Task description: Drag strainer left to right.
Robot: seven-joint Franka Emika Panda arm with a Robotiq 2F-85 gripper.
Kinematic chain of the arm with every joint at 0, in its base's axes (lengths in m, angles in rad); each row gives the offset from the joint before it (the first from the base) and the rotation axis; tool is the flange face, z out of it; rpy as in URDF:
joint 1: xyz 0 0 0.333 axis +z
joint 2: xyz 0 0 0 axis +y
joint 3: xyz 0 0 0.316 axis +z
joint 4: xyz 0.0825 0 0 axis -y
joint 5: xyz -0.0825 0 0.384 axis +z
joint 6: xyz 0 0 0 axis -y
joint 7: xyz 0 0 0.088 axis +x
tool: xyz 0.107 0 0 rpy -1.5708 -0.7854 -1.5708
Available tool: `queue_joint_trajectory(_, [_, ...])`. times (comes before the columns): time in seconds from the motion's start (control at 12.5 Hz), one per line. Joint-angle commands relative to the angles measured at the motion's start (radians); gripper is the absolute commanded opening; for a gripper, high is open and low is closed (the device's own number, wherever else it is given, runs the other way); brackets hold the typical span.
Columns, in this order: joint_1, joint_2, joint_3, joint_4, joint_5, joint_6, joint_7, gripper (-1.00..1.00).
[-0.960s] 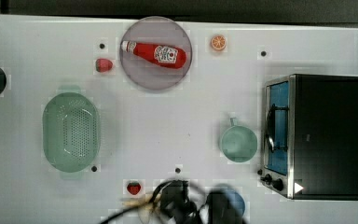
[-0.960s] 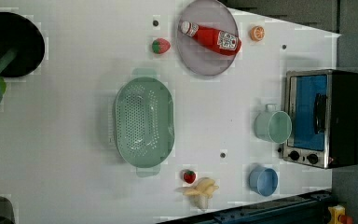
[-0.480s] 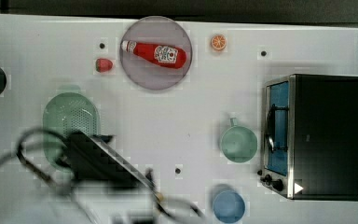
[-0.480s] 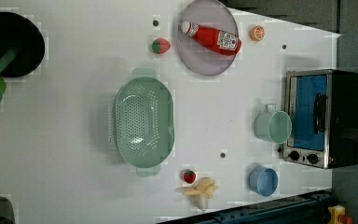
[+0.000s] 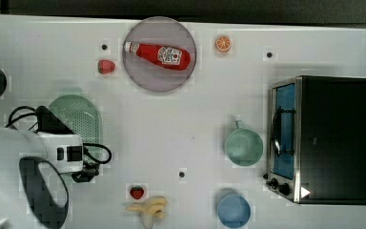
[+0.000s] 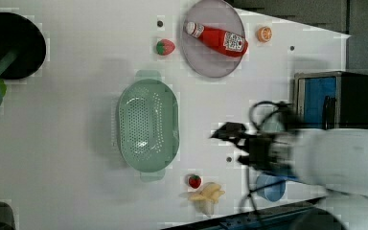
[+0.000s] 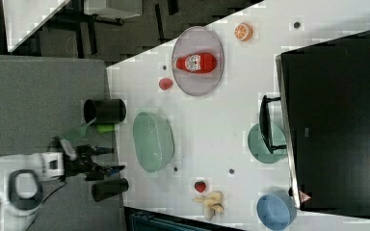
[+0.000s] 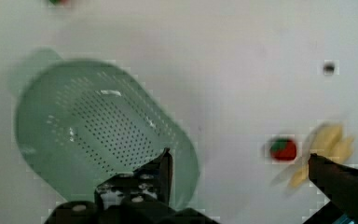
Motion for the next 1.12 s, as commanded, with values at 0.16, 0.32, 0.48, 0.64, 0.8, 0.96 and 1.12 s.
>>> queue_joint_trajectory(0.16, [-0.012,0.111,0.024,0.04,-0.021,0.157,0.421,1.0])
queue_joint_trajectory(0.32, [-0.01,0.213,0.023,0.04,-0.022,0.232,0.556,1.0])
queue_joint_trajectory(0.48, [-0.004,0.308,0.021,0.04,-0.033,0.3,0.674,1.0])
queue_joint_trajectory(0.64, [0.004,0.395,0.018,0.041,-0.077,0.375,0.767,1.0])
queue_joint_trajectory(0.8, [0.013,0.469,0.01,0.041,-0.134,0.443,0.821,1.0])
queue_joint_trajectory(0.96, [0.022,0.523,-0.007,0.041,-0.162,0.499,0.849,1.0])
queue_joint_trajectory(1.12, [0.035,0.559,-0.039,0.041,-0.162,0.527,0.85,1.0])
